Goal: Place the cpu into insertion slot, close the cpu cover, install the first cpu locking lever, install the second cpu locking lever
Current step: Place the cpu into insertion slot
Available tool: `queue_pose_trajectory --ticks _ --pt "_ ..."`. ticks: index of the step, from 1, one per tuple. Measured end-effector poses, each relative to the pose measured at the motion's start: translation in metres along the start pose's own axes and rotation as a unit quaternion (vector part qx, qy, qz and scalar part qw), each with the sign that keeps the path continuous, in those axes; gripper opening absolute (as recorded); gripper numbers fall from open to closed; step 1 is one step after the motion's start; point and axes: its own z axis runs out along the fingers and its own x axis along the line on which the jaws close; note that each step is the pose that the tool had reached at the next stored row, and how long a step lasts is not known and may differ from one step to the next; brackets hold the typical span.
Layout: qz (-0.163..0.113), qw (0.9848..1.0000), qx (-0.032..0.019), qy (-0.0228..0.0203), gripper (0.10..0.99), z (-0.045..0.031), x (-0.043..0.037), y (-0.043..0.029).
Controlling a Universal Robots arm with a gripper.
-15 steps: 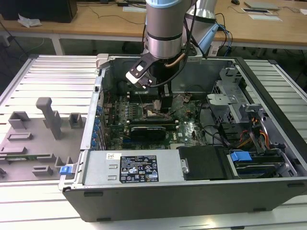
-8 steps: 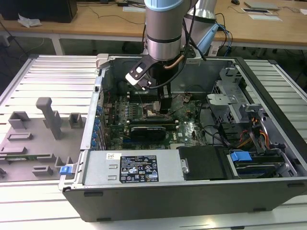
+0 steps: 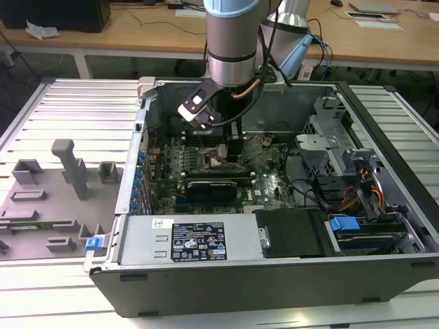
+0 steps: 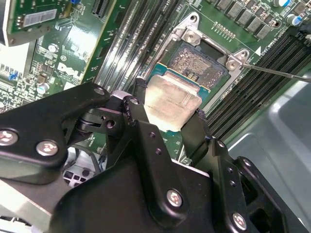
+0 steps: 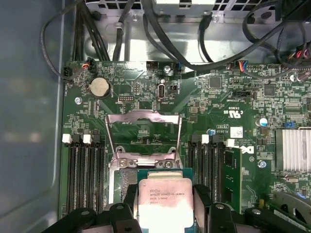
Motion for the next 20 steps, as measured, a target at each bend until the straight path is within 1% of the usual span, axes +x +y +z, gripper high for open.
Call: queue_pose_trajectory --ticks 4,6,10,14,20 --pt "0.003 1.0 -0.0001 -0.0002 0.541 0.0028 0.0047 -0.0026" --pt "0.004 1.0 -0.0001 -0.0003 0.541 0.0046 0.0056 -0.0039" --pt "0.006 1.0 -0.0001 -0.0005 0.541 0.0111 0.0079 -0.0071" --pt "0.009 1.0 -0.0002 -0.0007 0.541 0.0168 0.0094 -0.0085" --pt "0.014 0.9999 -0.0002 -0.0011 0.541 0.0224 0.012 -0.0108"
